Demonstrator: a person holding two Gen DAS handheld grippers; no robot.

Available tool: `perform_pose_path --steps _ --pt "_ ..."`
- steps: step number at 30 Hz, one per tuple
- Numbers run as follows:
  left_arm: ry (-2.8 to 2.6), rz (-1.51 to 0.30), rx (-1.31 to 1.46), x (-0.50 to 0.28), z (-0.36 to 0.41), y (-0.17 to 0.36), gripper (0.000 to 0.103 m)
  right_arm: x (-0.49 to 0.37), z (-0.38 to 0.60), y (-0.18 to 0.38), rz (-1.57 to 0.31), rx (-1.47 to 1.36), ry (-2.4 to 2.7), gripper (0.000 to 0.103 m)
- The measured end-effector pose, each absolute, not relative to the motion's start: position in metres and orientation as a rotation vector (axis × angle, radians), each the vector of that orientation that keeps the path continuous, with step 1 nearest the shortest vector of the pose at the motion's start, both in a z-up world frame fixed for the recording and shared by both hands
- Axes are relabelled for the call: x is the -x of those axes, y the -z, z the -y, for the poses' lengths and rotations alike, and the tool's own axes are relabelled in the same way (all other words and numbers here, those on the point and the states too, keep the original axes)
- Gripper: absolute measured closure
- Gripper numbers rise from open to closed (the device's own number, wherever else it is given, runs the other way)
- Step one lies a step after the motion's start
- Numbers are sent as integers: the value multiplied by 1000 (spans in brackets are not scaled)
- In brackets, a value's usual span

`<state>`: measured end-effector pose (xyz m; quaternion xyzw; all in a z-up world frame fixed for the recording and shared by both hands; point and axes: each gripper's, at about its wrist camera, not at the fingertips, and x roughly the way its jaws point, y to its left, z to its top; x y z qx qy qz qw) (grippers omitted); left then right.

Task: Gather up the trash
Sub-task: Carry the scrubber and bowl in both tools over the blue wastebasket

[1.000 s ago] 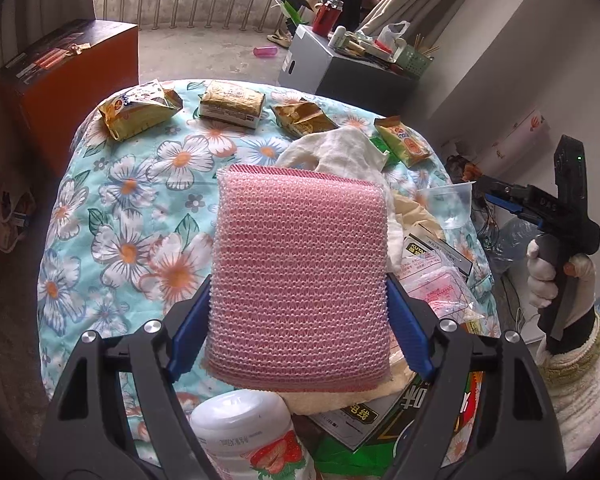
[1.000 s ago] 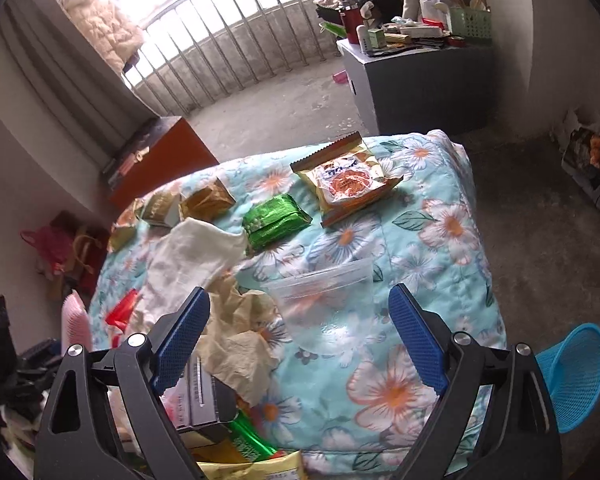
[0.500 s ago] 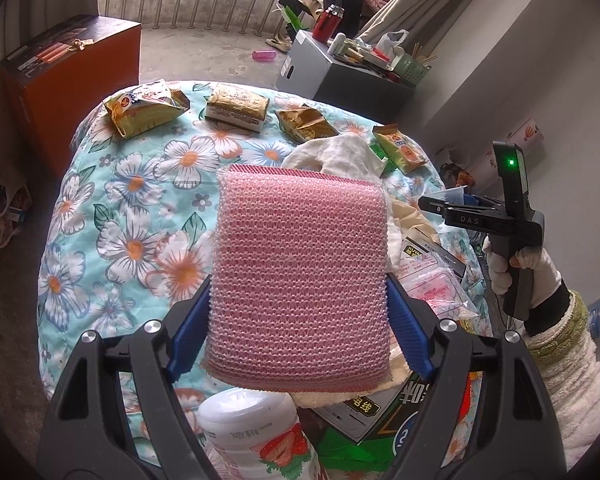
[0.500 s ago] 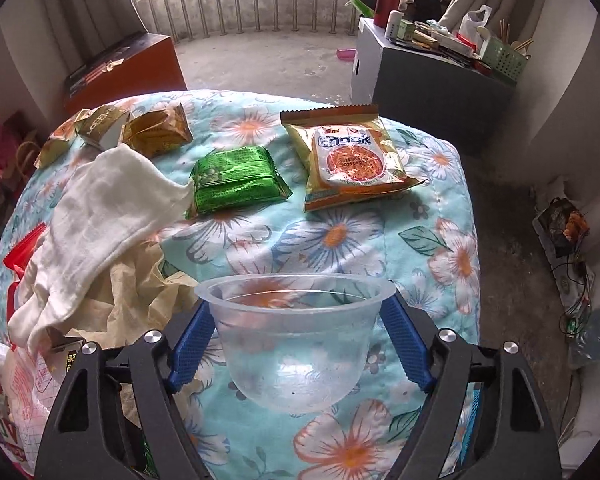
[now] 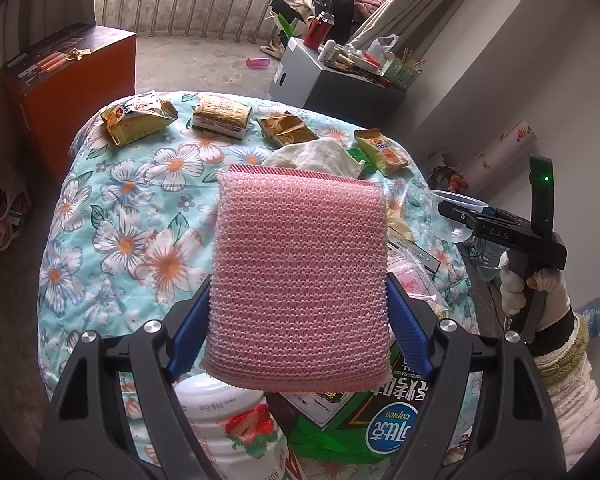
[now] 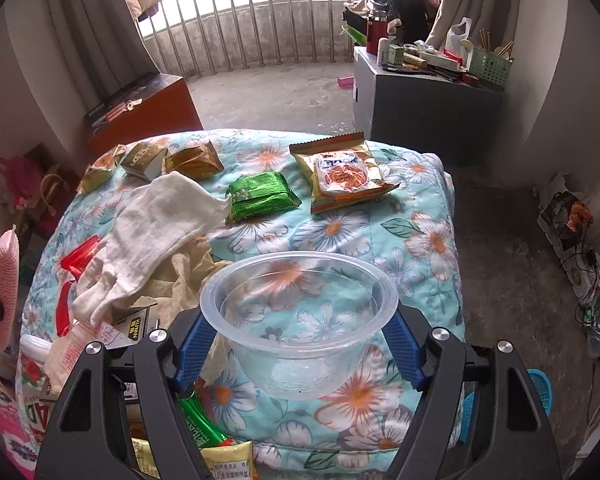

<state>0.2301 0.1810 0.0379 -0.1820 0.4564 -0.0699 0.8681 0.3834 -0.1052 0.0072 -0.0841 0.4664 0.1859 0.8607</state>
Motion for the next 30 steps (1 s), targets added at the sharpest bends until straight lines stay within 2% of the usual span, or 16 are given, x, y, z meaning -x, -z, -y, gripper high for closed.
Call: perform_pose_path --steps 9,16,22,30 --pt "260 -964 324 -217 -113 -66 26 -300 181 -69 -859 52 -397 29" --pt "435 -1028 249 -232 -13 -82 26 -232 284 -95 -820 -89 -309 29" --pt "606 -1151 154 -269 111 -72 26 -191 382 -73 -847 -186 -134 29" --pt "728 -1328 3 -333 297 -12 26 -188 494 17 -963 -359 81 29"
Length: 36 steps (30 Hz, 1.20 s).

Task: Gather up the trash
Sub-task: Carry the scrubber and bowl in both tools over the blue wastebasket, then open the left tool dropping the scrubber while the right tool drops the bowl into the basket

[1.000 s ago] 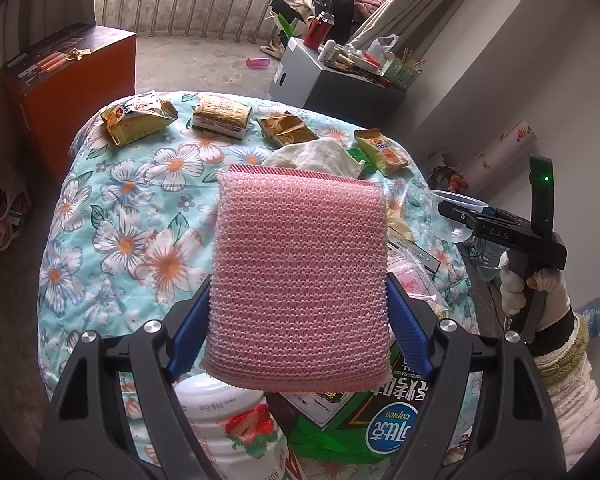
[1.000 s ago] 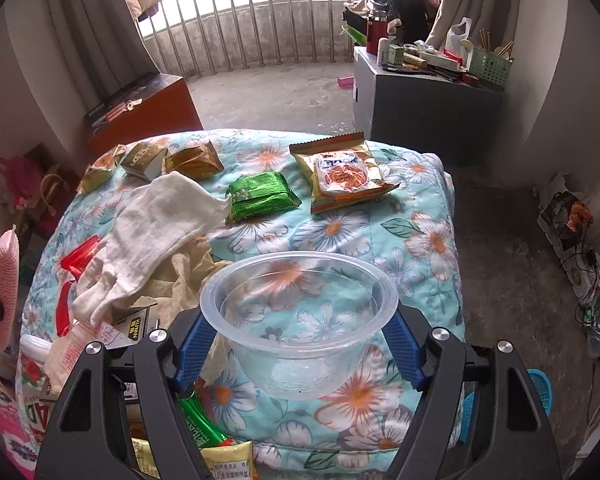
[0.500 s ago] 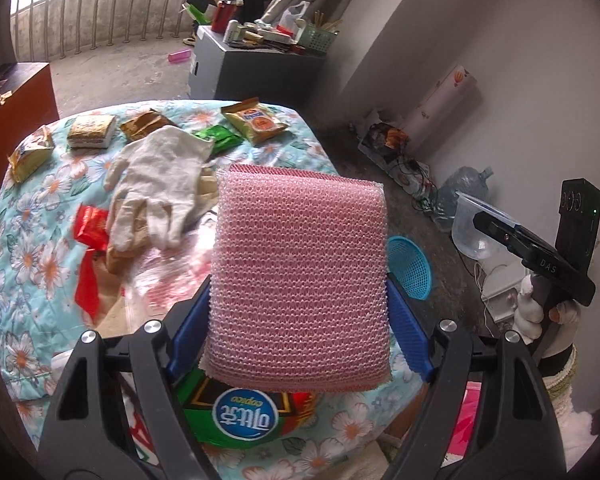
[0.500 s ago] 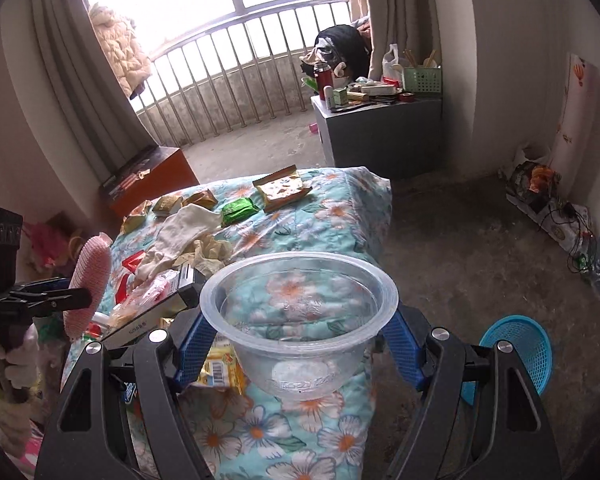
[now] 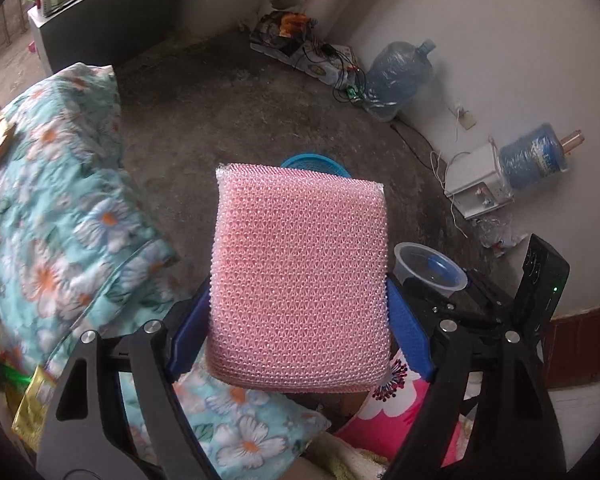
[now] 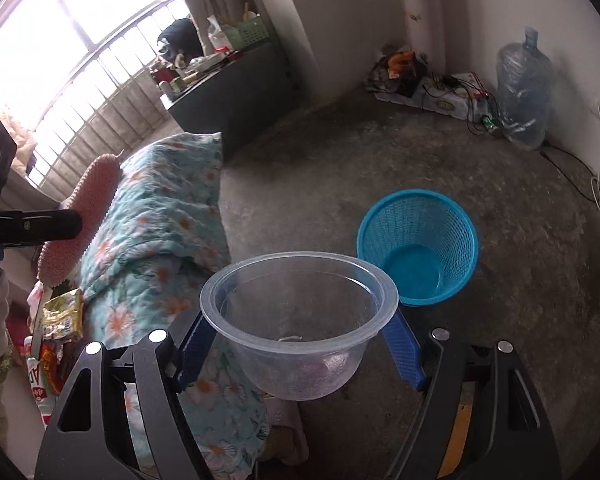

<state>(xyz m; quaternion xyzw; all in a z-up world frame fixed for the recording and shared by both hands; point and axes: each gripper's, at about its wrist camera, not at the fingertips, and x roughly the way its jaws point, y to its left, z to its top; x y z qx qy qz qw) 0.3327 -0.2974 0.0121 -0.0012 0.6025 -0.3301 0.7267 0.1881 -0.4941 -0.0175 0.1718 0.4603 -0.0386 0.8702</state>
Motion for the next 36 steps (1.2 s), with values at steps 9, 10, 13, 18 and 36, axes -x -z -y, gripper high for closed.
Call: perform_pose_path --steps 9,10,13,18,36 --pt "753 -1429 -100 -379 475 84 24 -238 589 119 -1024 -466 268 29" --pt "751 -1440 -89 -384 488 94 20 -246 595 130 -1030 -462 285 28" --pt "711 -1456 -66 -394 509 118 18 -264 613 162 -1056 -460 341 18" --pt "705 -1450 -15 -398 514 131 17 -276 633 197 -1092 -490 404 18" --pt "881 -974 -21 -328 275 -92 17 -175 546 18 -637 -312 234 7"
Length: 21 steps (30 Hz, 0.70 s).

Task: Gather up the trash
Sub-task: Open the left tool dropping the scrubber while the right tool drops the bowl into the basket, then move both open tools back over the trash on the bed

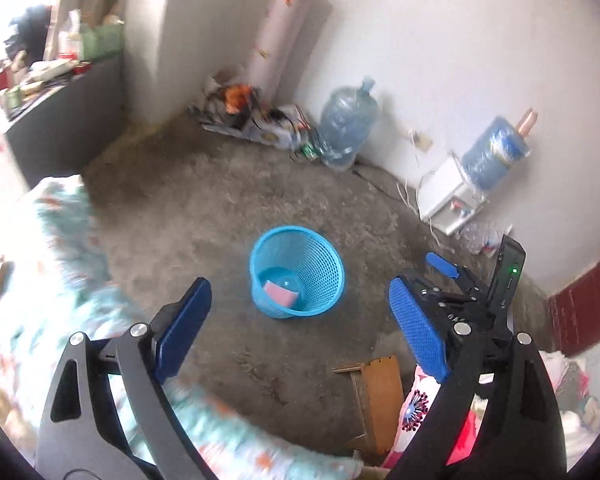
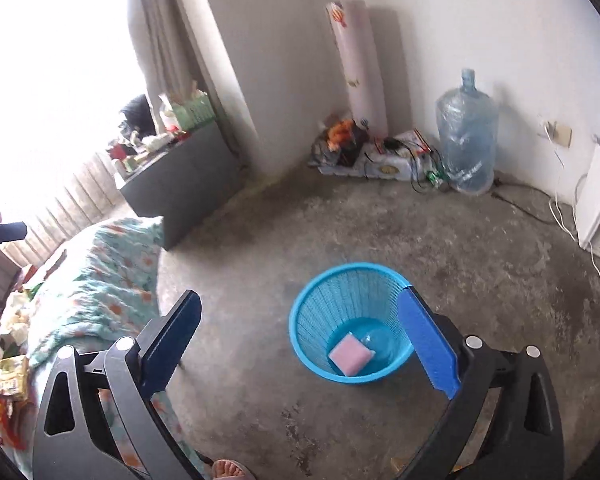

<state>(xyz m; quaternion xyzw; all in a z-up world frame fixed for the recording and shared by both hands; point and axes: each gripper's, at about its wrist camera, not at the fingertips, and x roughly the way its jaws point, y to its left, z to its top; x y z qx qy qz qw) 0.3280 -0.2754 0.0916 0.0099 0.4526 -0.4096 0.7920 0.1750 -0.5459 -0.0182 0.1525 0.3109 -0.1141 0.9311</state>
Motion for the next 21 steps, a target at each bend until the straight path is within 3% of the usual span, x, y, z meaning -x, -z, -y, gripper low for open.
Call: perform_pose_path --steps 5,10,15,21 --pt "742 -855 51 -292 144 -138 17 -167 482 -36 -573 -290 57 7" --pt "602 -800 151 -252 23 -151 17 -171 413 -67 -598 -328 -146 7" --pt "498 -765 269 -217 -66 -138 17 -185 334 -55 -735 -416 -362 7" --pt "426 -736 365 -175 -134 -108 17 -193 259 -3 -935 -574 -487 8"
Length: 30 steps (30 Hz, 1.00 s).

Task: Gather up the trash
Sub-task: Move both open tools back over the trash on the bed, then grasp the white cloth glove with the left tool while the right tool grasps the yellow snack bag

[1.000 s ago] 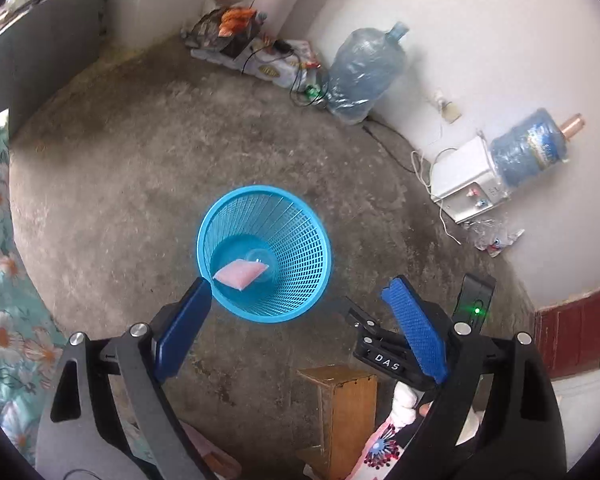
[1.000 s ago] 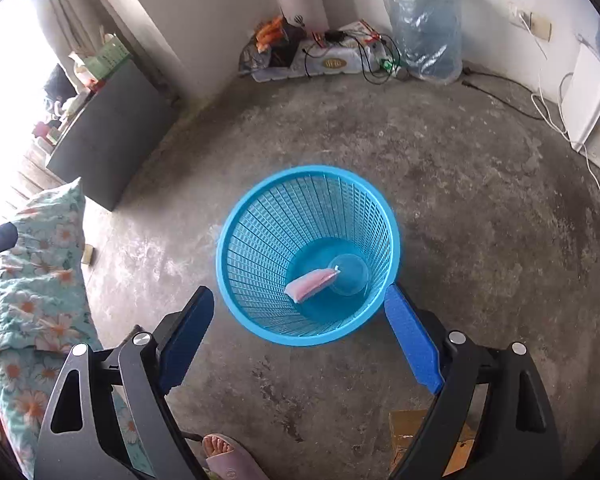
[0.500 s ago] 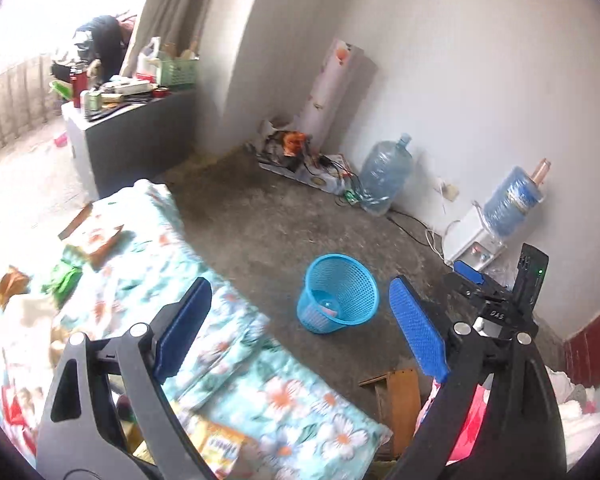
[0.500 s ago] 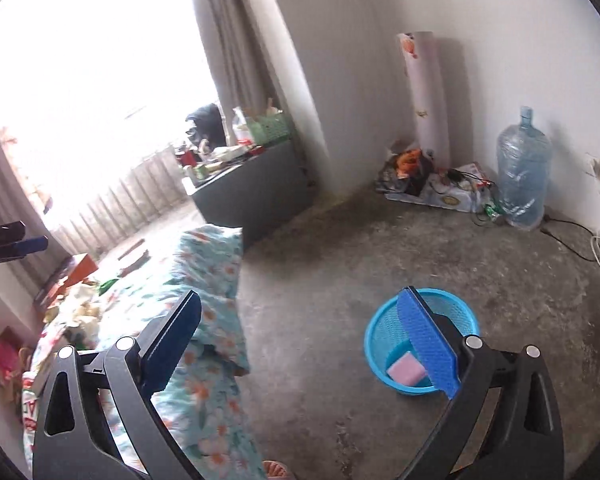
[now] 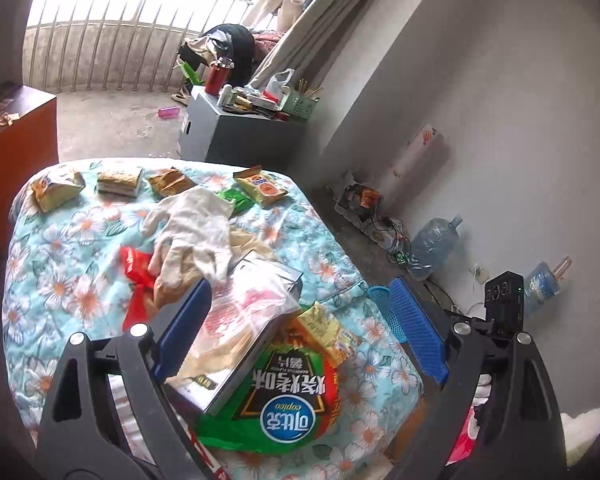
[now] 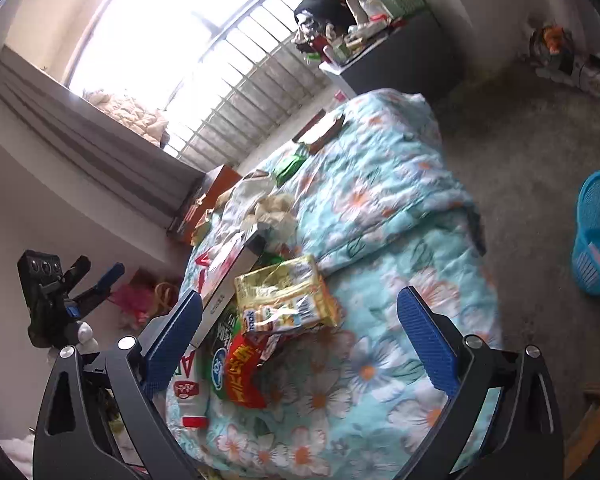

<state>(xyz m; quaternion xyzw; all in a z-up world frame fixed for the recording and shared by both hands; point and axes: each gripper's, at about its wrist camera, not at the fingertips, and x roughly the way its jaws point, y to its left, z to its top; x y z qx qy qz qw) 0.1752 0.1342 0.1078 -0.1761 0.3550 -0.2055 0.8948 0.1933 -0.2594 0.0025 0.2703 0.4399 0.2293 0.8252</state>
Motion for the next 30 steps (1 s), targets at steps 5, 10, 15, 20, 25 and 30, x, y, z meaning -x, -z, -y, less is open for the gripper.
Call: perform_pose_path --steps 5,10,15,20,25,30 --pt "363 -762 395 -178 -169 -82 17 -204 232 48 -1108 -729 -467 13" --pt "340 -835 421 -208 -188 -66 17 -211 226 63 -1175 -778 -431 13" --pt "355 -892 394 -265 -180 -56 27 -219 219 72 -1207 -811 -404 16" --pt "281 -944 223 -324 -150 -47 33 -224 221 83 -1233 -854 -401 19" --pt "265 -1020 49 -372 -110 -28 33 -229 225 92 -1239 -889 -401 23" --pt "228 -1101 -54 -406 -84 -1 37 -232 227 93 -1233 -884 -417 29"
